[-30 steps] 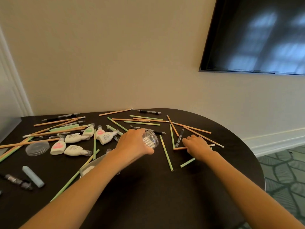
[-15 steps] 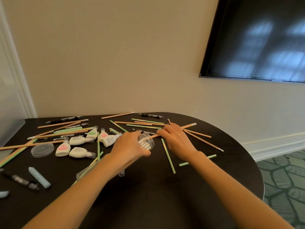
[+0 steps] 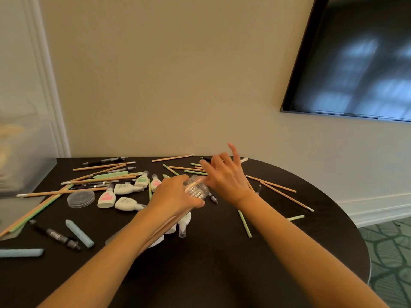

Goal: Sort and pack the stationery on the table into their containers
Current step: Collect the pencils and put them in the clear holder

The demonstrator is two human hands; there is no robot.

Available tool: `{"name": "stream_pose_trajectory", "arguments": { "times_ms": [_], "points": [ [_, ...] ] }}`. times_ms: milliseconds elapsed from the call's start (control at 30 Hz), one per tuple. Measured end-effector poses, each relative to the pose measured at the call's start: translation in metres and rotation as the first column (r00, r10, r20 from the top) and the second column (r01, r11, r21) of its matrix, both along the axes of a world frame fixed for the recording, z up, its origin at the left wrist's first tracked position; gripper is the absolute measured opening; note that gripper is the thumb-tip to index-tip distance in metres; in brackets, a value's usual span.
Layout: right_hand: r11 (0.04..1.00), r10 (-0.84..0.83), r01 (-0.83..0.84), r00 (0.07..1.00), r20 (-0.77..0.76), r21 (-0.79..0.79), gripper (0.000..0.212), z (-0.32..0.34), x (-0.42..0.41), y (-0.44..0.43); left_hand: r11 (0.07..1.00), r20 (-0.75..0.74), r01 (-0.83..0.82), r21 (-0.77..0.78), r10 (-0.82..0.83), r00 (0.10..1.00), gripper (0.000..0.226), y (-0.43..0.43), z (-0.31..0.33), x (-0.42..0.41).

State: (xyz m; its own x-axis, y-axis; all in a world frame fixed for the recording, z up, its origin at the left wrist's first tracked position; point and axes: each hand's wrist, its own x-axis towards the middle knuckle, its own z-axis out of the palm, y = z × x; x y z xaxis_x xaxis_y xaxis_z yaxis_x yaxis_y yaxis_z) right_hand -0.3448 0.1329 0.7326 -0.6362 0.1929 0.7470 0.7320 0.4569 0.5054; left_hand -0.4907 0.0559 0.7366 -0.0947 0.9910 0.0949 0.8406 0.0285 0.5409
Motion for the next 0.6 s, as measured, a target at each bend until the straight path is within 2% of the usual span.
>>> {"name": "stream_pose_trajectory", "arguments": {
  "times_ms": [67, 133, 233, 300, 367, 467, 533, 600],
  "points": [
    [0.974, -0.154, 0.142, 0.986, -0.058, -0.175, 0.063, 0.003, -0.008, -0.002, 1.000, 0.006, 0.000, 0.001, 0.000, 1.000, 0.070, -0.002, 0.001, -0.006],
    [0.929, -0.257, 0.233, 0.965, -0.048, -0.289, 0.070, 0.005, -0.018, -0.003, 1.000, 0.012, -0.001, -0.001, 0.001, 1.000, 0.071, -0.004, 0.001, -0.011],
    [0.868, -0.220, 0.195, 0.976, -0.001, -0.456, 0.079, 0.010, -0.033, -0.009, 1.000, -0.002, -0.002, 0.009, 0.002, 1.000, 0.071, -0.004, 0.002, -0.018],
    [0.819, -0.151, 0.174, 0.985, 0.087, -0.547, 0.074, 0.013, -0.040, -0.010, 1.000, -0.027, -0.009, 0.010, 0.009, 1.000, 0.071, -0.005, 0.002, -0.021],
    [0.849, -0.010, 0.055, 0.996, 0.088, -0.525, 0.070, 0.014, -0.048, -0.010, 1.000, -0.036, -0.022, 0.006, 0.023, 0.999, 0.071, -0.006, 0.001, -0.025],
    [0.881, 0.110, -0.093, 0.994, 0.009, -0.464, 0.083, 0.010, -0.056, -0.005, 0.998, -0.022, -0.057, 0.004, 0.057, 0.998, 0.072, -0.004, -0.005, -0.033],
    [0.903, 0.085, -0.085, 0.996, -0.019, -0.421, 0.089, 0.006, -0.059, -0.002, 0.998, -0.020, -0.065, 0.002, 0.065, 0.998, 0.072, -0.003, -0.006, -0.038],
    [0.893, 0.018, -0.058, 0.996, -0.091, -0.447, 0.086, 0.009, -0.061, -0.005, 0.998, -0.025, -0.063, 0.006, 0.063, 0.998, 0.071, -0.003, -0.004, -0.041]
  ]
}}
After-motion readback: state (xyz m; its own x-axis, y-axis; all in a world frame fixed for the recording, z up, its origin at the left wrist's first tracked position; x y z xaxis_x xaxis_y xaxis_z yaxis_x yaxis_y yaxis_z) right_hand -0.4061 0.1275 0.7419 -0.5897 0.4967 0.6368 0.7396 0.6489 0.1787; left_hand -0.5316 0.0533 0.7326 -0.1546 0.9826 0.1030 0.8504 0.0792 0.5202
